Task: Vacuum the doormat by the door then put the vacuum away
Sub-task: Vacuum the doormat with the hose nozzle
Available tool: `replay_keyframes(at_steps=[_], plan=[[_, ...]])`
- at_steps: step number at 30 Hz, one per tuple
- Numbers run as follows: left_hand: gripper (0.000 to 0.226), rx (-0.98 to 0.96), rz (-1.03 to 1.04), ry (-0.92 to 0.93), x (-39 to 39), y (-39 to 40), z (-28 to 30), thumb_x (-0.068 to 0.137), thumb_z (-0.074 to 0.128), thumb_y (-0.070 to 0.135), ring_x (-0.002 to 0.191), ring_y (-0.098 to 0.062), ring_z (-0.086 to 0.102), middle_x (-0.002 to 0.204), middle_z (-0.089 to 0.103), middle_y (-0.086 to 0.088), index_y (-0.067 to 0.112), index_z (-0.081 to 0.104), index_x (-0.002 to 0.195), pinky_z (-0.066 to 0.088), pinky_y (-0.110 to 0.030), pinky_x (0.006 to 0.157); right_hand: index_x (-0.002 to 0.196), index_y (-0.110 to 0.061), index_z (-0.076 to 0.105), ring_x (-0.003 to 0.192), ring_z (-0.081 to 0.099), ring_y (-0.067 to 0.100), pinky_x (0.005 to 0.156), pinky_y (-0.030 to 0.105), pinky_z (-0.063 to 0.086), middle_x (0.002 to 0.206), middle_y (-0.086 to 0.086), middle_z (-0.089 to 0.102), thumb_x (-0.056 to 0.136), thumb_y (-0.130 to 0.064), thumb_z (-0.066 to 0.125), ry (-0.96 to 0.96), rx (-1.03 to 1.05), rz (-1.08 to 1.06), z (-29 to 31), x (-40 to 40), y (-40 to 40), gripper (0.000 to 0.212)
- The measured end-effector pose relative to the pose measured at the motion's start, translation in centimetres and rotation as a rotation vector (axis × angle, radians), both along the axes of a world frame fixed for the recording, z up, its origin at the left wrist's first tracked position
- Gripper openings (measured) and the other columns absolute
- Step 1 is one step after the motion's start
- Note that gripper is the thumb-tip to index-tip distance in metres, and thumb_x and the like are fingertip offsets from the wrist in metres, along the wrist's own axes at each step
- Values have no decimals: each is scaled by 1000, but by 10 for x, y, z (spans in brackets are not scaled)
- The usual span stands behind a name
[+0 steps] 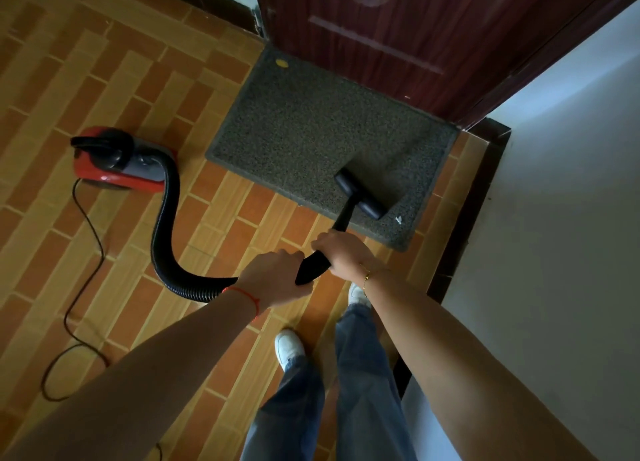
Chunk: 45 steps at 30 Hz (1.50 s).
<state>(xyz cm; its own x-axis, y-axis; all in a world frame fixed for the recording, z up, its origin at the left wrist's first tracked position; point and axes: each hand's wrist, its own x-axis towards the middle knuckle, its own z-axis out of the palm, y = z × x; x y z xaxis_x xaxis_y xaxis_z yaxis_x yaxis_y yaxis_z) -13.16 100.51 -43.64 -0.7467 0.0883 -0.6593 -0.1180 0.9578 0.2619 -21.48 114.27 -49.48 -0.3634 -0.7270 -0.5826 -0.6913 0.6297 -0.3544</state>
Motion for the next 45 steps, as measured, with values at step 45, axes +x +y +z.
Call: replay_keyframes(at_steps=[45], plan=[[27, 64, 186, 56, -228, 76, -30, 89, 51, 44, 61, -18, 53, 65, 46, 6, 18, 55, 98, 31, -25, 47, 107, -13, 56, 116, 55, 25, 89, 41, 50, 116, 3, 59, 85, -4, 63, 46, 109, 113, -13, -248, 62, 25]])
